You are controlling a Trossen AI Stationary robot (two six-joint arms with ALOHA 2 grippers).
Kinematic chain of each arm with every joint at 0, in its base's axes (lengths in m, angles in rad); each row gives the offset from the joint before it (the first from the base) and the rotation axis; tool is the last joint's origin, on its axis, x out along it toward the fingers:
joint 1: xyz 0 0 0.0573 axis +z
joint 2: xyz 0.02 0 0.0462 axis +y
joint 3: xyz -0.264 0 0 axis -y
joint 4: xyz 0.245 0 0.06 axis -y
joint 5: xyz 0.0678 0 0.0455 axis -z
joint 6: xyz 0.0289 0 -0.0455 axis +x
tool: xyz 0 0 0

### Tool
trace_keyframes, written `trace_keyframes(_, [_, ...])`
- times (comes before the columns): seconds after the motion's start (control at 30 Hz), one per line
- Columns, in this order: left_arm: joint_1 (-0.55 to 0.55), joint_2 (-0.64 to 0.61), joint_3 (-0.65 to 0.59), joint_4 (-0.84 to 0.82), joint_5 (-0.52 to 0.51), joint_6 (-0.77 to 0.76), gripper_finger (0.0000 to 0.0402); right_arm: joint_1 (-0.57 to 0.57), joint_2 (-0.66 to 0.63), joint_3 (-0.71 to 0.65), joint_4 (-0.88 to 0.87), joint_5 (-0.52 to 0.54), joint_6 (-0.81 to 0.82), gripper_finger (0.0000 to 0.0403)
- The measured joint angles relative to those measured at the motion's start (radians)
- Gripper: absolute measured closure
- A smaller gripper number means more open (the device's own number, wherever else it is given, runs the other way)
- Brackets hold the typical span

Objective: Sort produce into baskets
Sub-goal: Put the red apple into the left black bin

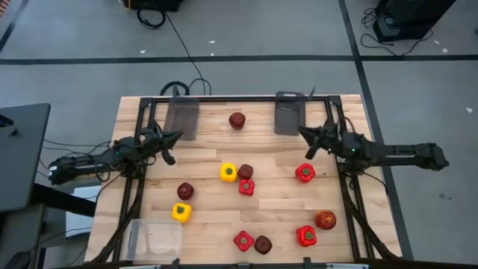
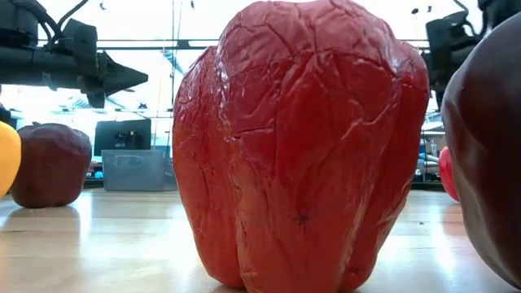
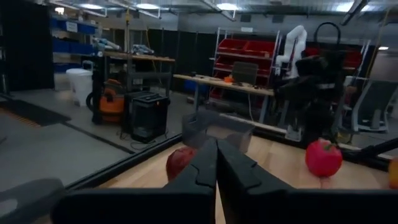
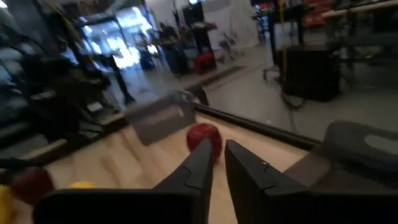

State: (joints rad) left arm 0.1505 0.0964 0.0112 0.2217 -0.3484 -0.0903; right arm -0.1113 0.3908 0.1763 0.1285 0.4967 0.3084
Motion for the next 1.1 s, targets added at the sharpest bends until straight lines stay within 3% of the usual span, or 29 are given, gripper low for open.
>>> trace_keyframes(0.4, [0.022,0.405,0.211,-0.001,-0.060,0.060,0.0279,-0.127,0.459,0.323,-0.057,-0.145,-0.078,0.0202])
trace_keyframes(0.6, [0.052,0.617,0.274,0.055,0.005,0.057,0.0256,-0.175,0.693,0.500,-0.098,-0.224,-0.151,0.0139])
trace_keyframes(0.7, [0.068,0.703,0.307,0.079,0.046,0.053,0.0235,-0.181,0.783,0.587,-0.187,-0.216,-0.200,0.0107])
trace_keyframes(0.87, [0.125,0.856,0.412,0.082,0.055,0.071,0.0157,-0.173,0.853,0.677,-0.356,-0.121,-0.126,0.0070])
trace_keyframes(1.1, [0.222,1.136,0.608,0.060,0.148,0.127,0.0019,-0.111,0.832,0.655,-0.401,-0.069,-0.020,0.0063])
